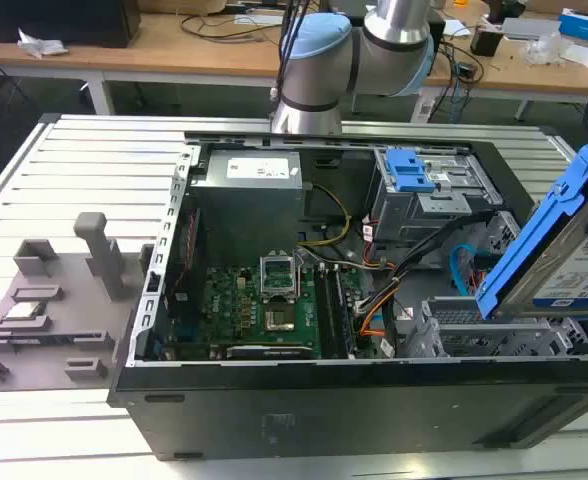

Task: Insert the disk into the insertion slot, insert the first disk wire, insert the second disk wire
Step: 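Insert the disk into the insertion slot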

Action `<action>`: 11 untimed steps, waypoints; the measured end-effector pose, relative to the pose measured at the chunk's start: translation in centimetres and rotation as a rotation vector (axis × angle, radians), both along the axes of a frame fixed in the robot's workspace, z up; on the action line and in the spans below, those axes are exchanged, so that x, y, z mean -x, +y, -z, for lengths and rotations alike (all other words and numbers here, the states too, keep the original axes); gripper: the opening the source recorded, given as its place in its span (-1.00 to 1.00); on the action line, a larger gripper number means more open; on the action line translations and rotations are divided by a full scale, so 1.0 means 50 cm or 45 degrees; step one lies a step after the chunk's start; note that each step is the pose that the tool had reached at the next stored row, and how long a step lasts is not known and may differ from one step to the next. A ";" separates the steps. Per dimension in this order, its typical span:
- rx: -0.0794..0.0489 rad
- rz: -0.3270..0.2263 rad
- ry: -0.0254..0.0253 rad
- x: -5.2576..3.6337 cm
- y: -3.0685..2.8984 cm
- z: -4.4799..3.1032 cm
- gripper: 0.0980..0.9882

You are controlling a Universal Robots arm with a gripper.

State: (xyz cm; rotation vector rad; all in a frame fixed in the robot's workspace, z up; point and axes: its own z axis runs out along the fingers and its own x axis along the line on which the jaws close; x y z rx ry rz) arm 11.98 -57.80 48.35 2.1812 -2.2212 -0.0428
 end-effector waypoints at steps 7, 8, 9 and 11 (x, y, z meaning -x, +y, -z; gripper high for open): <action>-0.007 0.000 0.0001 0.015 0.024 0.046 -0.41; -0.008 0.000 0.0000 0.017 0.033 0.052 -0.41; -0.007 0.001 0.0000 0.018 0.038 0.058 -0.41; -0.008 0.002 0.0000 0.019 0.042 0.066 -0.41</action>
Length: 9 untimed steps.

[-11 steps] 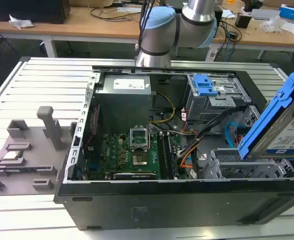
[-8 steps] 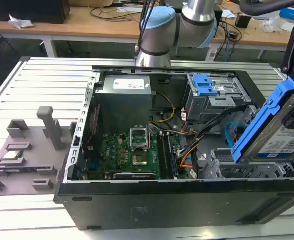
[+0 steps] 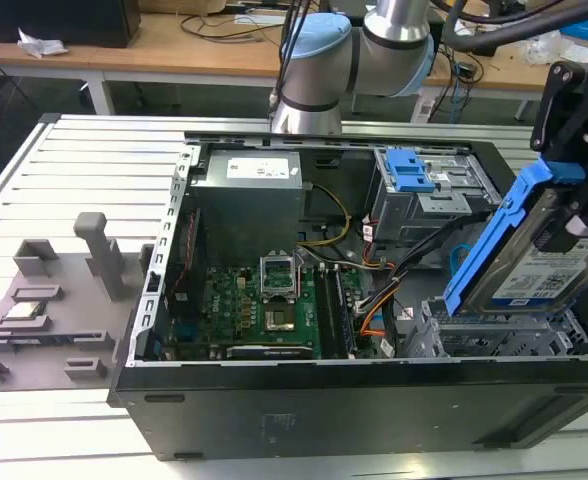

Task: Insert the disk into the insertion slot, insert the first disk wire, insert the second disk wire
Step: 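Insert the disk into the insertion slot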

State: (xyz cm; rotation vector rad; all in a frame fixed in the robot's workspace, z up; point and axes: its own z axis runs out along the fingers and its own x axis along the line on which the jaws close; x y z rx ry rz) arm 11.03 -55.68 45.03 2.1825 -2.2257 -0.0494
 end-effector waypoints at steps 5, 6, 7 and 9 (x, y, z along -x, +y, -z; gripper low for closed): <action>0.000 0.001 0.0001 0.005 0.007 0.024 -0.41; 0.000 0.001 0.0000 0.005 0.009 0.028 -0.41; 0.000 0.001 0.0000 0.005 0.010 0.031 -0.41; 0.000 0.001 -0.0001 0.005 0.012 0.038 -0.41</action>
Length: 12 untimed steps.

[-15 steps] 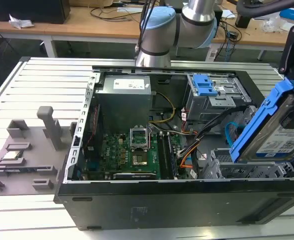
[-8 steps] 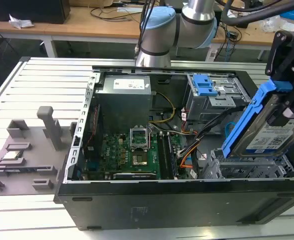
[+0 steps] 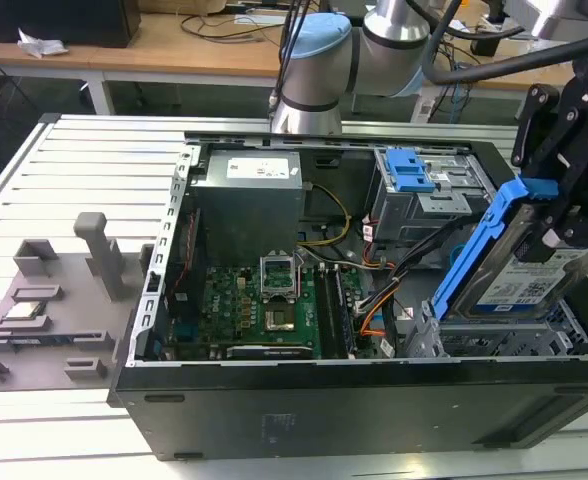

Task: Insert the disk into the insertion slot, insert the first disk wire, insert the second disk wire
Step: 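Insert the disk into the insertion slot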

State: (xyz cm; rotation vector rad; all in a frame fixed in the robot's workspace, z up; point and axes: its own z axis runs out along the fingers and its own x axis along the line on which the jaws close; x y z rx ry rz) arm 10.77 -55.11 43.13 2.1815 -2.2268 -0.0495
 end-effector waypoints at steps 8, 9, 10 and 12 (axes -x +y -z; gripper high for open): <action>0.000 0.000 0.0001 0.000 0.001 0.028 -0.41; 0.000 0.000 0.0001 0.000 0.001 0.029 -0.41; 0.000 0.000 0.0001 0.000 0.001 0.030 -0.41; 0.000 0.000 0.0001 0.000 0.001 0.031 -0.41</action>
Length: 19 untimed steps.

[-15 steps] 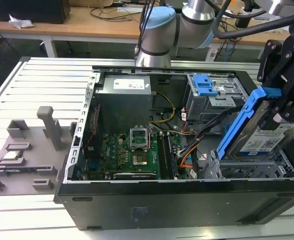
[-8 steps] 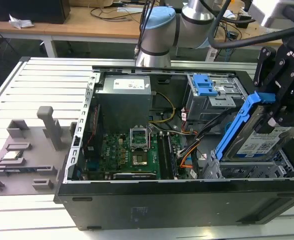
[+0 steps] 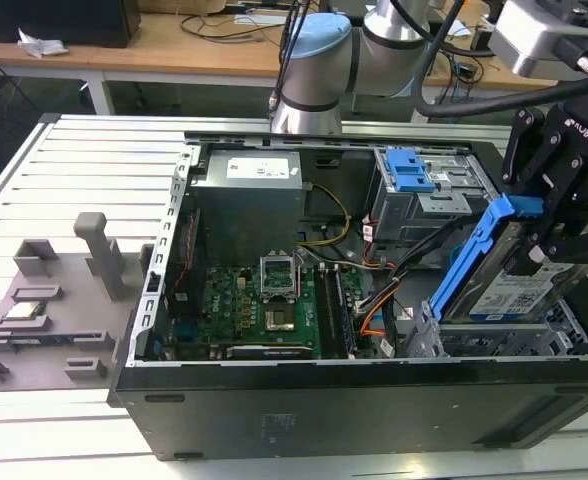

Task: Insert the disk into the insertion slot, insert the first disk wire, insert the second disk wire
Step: 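Insert the disk into the insertion slot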

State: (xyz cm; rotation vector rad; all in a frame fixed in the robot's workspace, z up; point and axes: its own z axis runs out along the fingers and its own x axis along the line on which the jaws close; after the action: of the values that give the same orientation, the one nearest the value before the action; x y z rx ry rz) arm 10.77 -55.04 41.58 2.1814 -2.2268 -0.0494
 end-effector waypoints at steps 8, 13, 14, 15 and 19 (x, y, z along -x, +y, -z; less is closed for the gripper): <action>0.000 0.000 0.0000 0.000 0.000 0.004 -0.41; 0.000 0.000 0.0001 0.000 0.000 0.008 -0.41; 0.000 0.000 0.0000 0.000 0.000 0.009 -0.41; 0.000 0.000 0.0000 0.000 0.000 0.011 -0.41; 0.000 0.000 0.0000 0.000 0.000 0.018 -0.41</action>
State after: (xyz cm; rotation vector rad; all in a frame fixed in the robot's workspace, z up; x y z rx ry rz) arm 10.77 -55.04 40.69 2.1814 -2.2268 -0.0495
